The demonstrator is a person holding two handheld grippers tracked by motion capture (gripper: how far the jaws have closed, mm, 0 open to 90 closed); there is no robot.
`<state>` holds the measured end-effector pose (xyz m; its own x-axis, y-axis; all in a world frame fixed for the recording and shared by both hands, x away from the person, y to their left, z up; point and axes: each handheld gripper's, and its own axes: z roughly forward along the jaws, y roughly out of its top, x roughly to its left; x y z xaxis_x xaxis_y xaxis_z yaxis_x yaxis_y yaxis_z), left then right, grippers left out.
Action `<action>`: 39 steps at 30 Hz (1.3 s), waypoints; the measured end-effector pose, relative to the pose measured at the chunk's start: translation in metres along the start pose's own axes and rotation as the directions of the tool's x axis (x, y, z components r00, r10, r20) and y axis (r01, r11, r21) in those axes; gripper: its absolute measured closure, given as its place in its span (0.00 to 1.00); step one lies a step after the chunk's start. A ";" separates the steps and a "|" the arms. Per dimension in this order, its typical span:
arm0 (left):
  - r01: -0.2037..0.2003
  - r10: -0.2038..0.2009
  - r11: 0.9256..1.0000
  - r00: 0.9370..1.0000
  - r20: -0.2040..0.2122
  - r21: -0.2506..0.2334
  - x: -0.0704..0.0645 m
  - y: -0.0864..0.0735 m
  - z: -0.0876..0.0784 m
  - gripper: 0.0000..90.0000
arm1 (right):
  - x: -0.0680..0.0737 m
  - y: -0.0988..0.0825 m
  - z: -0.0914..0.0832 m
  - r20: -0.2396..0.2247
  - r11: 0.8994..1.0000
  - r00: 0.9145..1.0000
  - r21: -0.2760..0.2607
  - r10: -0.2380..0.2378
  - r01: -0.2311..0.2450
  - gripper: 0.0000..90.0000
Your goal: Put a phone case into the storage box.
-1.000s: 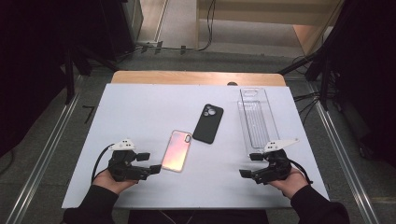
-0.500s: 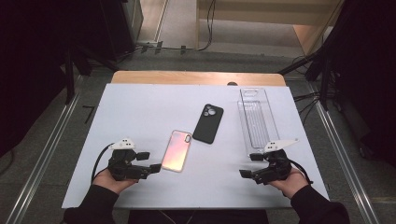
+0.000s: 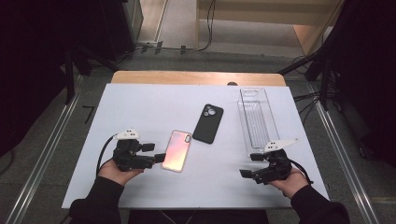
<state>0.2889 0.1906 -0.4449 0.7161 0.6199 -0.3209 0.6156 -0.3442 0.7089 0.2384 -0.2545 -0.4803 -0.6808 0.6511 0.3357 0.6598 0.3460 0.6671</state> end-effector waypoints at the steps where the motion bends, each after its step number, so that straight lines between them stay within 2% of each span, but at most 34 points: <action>1: -0.002 0.002 1.000 1.000 0.000 0.004 -0.001 0.002 0.002 0.33 | 0.000 0.000 0.000 -0.001 1.000 1.000 0.000 0.000 0.000 0.14; 4: 0.000 0.000 1.000 1.000 -0.017 0.017 -0.004 0.007 0.008 0.33 | 0.000 0.000 0.000 0.001 1.000 1.000 0.002 -0.002 0.002 0.14; 11: -0.031 0.031 0.999 0.999 -0.007 0.032 -0.006 0.019 0.022 0.33 | 0.000 -0.001 -0.001 0.003 1.000 1.000 0.002 0.001 -0.001 0.14; 16: -0.033 0.033 0.997 0.999 -0.011 0.064 -0.005 0.025 0.033 0.36 | 0.000 -0.001 -0.001 0.003 1.000 1.000 0.004 0.001 -0.001 0.14; 19: -0.006 0.007 0.996 1.000 -0.018 0.091 0.000 0.025 0.038 0.55 | 0.001 -0.001 -0.001 0.004 1.000 1.000 0.005 0.001 -0.001 0.14; 20: 0.015 -0.013 0.995 1.000 -0.023 0.100 0.001 0.025 0.041 0.66 | 0.001 -0.001 -0.001 0.003 1.000 1.000 0.005 0.000 0.000 0.14; 21: 0.020 -0.019 0.994 1.000 -0.010 0.111 0.004 0.025 0.043 0.74 | 0.001 -0.001 -0.001 0.003 1.000 1.000 0.007 -0.002 0.002 0.14; 24: 0.018 -0.018 0.991 1.000 -0.006 0.129 0.011 0.020 0.049 1.00 | 0.001 -0.001 -0.001 0.005 1.000 1.000 0.007 -0.004 0.004 0.14; 31: 0.019 -0.016 0.981 1.000 -0.020 0.192 0.015 0.013 0.060 1.00 | 0.001 -0.001 -0.001 0.006 1.000 1.000 0.009 -0.007 0.007 0.14; 34: 0.036 -0.032 0.977 0.999 -0.022 0.208 0.017 0.009 0.064 1.00 | 0.001 -0.001 -0.001 0.006 1.000 1.000 0.009 -0.007 0.007 0.14; 37: 0.048 -0.040 0.974 0.998 -0.040 0.221 0.020 0.006 0.065 1.00 | 0.001 -0.001 -0.001 0.006 1.000 1.000 0.008 -0.006 0.006 0.14; 39: 0.039 -0.027 0.970 0.998 -0.053 0.239 0.021 0.005 0.065 1.00 | 0.001 -0.001 -0.001 0.006 1.000 1.000 0.010 -0.006 0.006 0.14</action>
<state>0.3290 0.1560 -0.4892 0.6809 0.6652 -0.3064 0.7036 -0.4781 0.5257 0.2365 -0.2550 -0.4800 -0.6827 0.6532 0.3274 0.6587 0.3563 0.6627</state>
